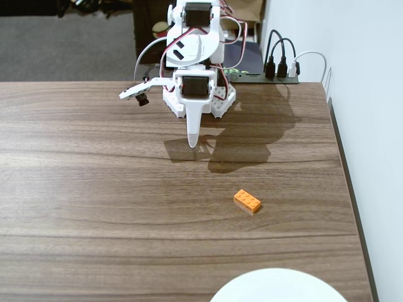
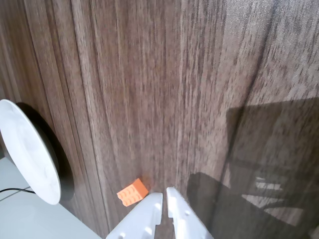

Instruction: Grasp a lego block and put it on the plate.

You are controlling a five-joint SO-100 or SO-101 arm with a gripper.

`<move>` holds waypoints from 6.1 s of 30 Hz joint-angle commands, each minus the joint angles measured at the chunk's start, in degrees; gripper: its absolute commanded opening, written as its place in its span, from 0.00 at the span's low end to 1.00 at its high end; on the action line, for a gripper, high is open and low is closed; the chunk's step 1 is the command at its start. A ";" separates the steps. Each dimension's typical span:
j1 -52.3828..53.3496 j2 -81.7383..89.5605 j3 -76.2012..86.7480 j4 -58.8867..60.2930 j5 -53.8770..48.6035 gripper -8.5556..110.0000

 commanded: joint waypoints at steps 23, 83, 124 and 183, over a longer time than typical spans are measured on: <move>-0.97 -0.09 -0.18 0.09 -1.41 0.08; -3.52 -60.56 -39.38 -4.48 -45.26 0.08; -18.28 -89.03 -54.58 -8.53 -104.94 0.27; -18.98 -89.56 -61.00 -27.16 -87.10 0.13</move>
